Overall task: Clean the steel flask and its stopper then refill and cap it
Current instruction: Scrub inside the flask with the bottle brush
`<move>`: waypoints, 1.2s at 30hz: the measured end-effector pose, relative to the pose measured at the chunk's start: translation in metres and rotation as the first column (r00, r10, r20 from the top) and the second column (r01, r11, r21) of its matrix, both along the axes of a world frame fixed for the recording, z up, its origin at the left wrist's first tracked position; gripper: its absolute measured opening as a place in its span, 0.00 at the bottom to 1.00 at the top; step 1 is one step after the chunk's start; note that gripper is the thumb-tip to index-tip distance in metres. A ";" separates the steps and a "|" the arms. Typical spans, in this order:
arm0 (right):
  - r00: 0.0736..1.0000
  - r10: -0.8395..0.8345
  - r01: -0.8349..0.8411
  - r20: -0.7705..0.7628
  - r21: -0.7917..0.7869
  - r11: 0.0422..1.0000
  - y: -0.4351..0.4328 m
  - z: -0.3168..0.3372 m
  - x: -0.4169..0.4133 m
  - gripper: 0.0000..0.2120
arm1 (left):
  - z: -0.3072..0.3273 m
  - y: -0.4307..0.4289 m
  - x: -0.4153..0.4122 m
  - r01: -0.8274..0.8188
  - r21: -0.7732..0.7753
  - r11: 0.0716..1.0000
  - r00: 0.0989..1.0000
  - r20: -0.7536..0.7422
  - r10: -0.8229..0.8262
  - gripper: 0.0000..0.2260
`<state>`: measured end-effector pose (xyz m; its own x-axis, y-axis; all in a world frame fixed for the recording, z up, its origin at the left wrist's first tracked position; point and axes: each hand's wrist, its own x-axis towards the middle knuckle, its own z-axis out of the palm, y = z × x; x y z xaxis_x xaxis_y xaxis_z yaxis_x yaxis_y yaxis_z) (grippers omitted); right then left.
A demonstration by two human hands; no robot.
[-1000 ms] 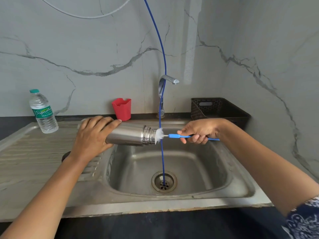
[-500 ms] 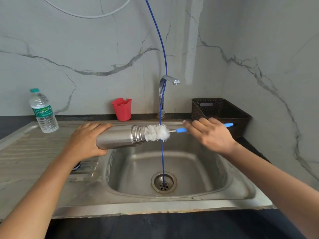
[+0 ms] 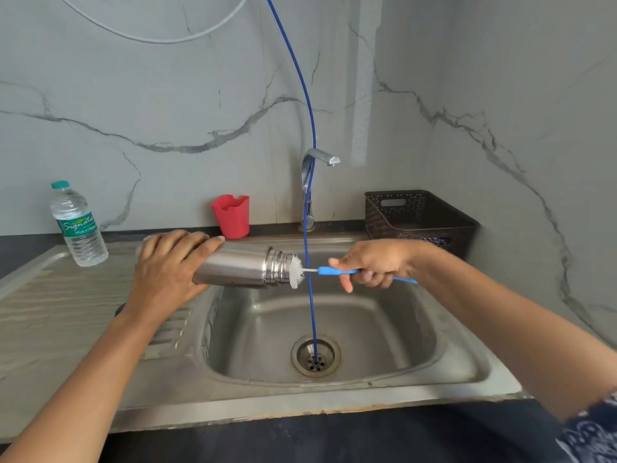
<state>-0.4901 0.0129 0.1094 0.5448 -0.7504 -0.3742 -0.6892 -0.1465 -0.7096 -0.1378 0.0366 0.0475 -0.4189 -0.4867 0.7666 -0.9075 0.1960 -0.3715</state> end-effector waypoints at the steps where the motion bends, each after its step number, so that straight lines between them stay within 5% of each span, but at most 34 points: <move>1: 1.000 0.009 -0.008 -0.016 0.063 0.998 -0.003 0.003 -0.008 0.23 | 0.000 0.000 0.001 -0.015 -0.032 0.999 1.000 0.014 0.016 0.35; 5: 1.000 -0.018 0.018 0.000 0.218 0.976 -0.008 0.008 -0.035 0.23 | 0.000 0.002 0.003 -0.037 -0.056 0.998 0.999 0.019 0.038 0.36; 8: 0.999 -0.048 0.047 0.000 0.166 0.985 -0.006 0.004 -0.047 0.24 | -0.001 0.004 0.004 -0.050 0.037 0.998 0.999 -0.018 0.051 0.38; 10: 0.998 -0.060 0.060 -0.001 -0.084 0.995 -0.005 -0.002 -0.046 0.25 | -0.004 0.003 0.007 -0.047 0.144 0.988 0.996 -0.063 0.056 0.40; 11: 0.997 -0.037 0.009 -0.069 -0.372 0.928 -0.002 -0.007 -0.043 0.24 | -0.005 0.002 0.009 -0.044 0.209 0.977 0.994 -0.085 0.063 0.40; 12: 0.975 -0.057 -0.115 -0.215 -0.706 0.699 -0.001 -0.014 -0.041 0.22 | -0.006 0.002 0.010 -0.040 0.270 0.962 0.992 -0.107 0.071 0.39; 13: 0.935 -0.139 -0.266 -0.327 -0.904 0.335 -0.003 -0.023 -0.041 0.19 | -0.006 0.003 0.011 -0.032 0.320 0.947 0.988 -0.134 0.079 0.38; 14: 0.912 -0.230 -0.346 -0.341 -0.938 0.019 -0.002 -0.032 -0.042 0.14 | -0.006 0.002 0.011 -0.022 0.356 0.934 0.985 -0.154 0.082 0.37; 15: 0.903 -0.290 -0.376 -0.317 -0.909 -0.177 0.001 -0.037 -0.041 0.10 | -0.006 0.002 0.011 -0.011 0.379 0.925 0.983 -0.165 0.080 0.37; 17: 0.925 -0.296 -0.342 -0.239 -0.863 -0.371 0.002 -0.042 -0.041 0.07 | -0.006 0.000 0.009 0.009 0.390 0.921 0.983 -0.174 0.064 0.37; 19: 0.950 -0.248 -0.280 -0.188 -0.866 -0.415 0.000 -0.042 -0.038 0.10 | -0.006 -0.001 0.007 0.026 0.376 0.926 0.982 -0.181 0.046 0.37; 31: 0.960 -0.118 -0.268 -0.255 -0.956 -0.116 -0.003 -0.039 0.025 0.18 | -0.006 -0.003 -0.010 0.066 0.405 0.912 0.985 -0.170 0.004 0.36; 33: 0.951 -0.166 -0.253 -0.261 -0.965 0.065 -0.002 -0.036 0.035 0.19 | -0.006 -0.003 -0.014 0.045 0.383 0.923 0.990 -0.143 0.011 0.38; 36: 0.957 -0.080 -0.171 -0.278 -0.767 0.618 -0.006 -0.022 0.028 0.21 | -0.009 -0.002 -0.010 -0.004 0.290 0.957 0.995 -0.091 0.032 0.39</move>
